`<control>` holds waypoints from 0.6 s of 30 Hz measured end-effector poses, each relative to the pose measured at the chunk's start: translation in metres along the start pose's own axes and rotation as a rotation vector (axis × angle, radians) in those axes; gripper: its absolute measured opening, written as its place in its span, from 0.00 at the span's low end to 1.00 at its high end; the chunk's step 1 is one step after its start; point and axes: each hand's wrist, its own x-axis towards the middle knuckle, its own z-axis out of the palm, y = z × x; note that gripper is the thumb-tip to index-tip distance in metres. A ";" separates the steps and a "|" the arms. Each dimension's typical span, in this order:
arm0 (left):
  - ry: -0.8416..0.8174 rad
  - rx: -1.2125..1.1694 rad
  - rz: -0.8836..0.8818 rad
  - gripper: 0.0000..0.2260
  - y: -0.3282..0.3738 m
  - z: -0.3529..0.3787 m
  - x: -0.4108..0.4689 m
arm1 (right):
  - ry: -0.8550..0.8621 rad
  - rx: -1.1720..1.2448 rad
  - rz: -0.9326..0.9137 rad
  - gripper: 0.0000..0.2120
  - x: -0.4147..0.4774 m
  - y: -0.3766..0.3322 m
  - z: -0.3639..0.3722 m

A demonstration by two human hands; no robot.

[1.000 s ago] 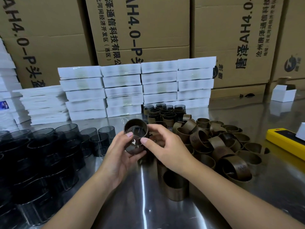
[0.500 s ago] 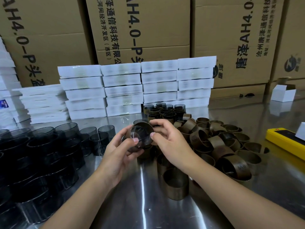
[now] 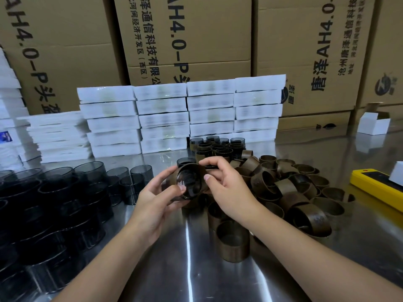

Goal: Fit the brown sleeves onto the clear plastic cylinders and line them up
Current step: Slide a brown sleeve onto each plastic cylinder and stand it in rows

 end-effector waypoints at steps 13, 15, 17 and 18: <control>-0.159 -0.145 -0.055 0.24 0.007 0.001 -0.003 | 0.007 0.095 0.034 0.09 0.001 -0.008 -0.003; -0.202 -0.170 -0.063 0.26 0.007 0.001 -0.003 | -0.011 0.069 0.099 0.10 0.000 -0.009 -0.003; -0.247 -0.183 -0.072 0.28 0.007 0.001 -0.004 | -0.071 0.055 0.202 0.17 0.001 -0.009 -0.002; -0.269 -0.187 -0.081 0.28 0.007 0.001 -0.004 | -0.100 0.056 0.246 0.19 0.001 -0.010 -0.001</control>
